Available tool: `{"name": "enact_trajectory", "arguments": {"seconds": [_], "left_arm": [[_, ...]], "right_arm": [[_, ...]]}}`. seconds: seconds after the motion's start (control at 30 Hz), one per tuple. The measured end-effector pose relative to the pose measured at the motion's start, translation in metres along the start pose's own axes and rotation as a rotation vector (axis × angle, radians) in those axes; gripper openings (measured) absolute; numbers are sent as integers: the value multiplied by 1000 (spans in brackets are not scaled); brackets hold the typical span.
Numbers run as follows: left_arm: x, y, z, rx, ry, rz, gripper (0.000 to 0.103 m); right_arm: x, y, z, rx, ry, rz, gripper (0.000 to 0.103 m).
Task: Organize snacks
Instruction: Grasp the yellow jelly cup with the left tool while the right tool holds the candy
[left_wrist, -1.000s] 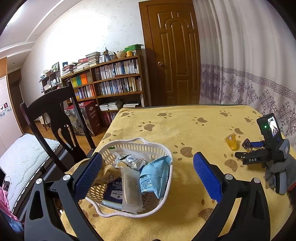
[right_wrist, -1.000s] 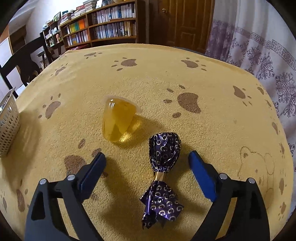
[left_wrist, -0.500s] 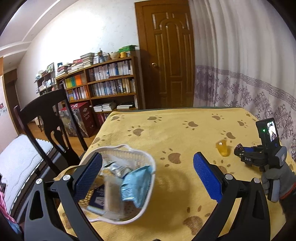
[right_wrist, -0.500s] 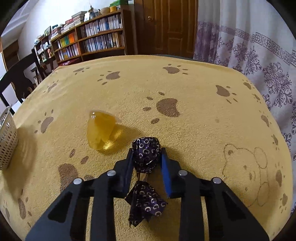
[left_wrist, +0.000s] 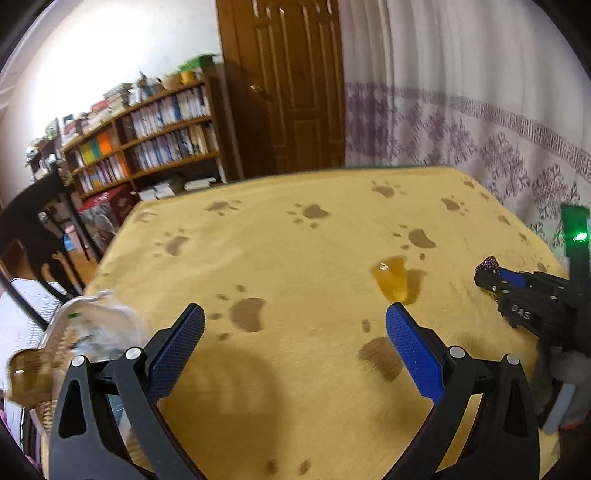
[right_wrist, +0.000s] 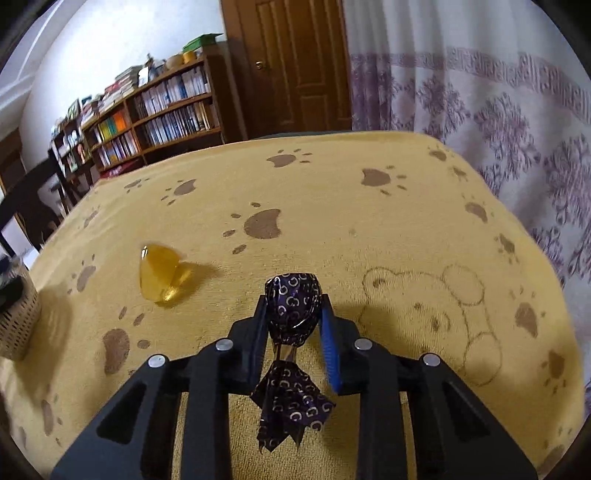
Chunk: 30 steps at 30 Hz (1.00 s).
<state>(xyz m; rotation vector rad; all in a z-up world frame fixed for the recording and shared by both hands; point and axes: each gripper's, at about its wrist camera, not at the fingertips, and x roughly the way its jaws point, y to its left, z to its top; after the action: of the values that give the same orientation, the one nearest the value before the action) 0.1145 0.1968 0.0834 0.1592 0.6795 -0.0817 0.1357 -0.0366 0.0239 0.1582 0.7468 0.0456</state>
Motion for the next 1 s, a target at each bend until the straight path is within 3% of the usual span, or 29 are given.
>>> {"name": "enact_trajectory", "arguments": {"seconds": [0.07, 0.23, 0.43, 0.7, 0.87, 1.0], "left_arm": [[19, -15, 3, 10, 30, -22, 89], [57, -42, 9, 2, 90, -92, 81], [87, -62, 14, 12, 129, -110, 66], [111, -69, 22, -9, 156, -140, 57], [119, -69, 23, -29, 160, -161, 44], [118, -68, 22, -32, 154, -178, 42]], "right_arm": [[1, -3, 0, 16, -3, 10, 27], [2, -7, -1, 43, -2, 29, 27], [3, -8, -2, 59, 2, 31, 27], [4, -8, -2, 64, 8, 37, 27], [4, -8, -3, 65, 12, 39, 27], [4, -8, -3, 65, 10, 39, 27]]}}
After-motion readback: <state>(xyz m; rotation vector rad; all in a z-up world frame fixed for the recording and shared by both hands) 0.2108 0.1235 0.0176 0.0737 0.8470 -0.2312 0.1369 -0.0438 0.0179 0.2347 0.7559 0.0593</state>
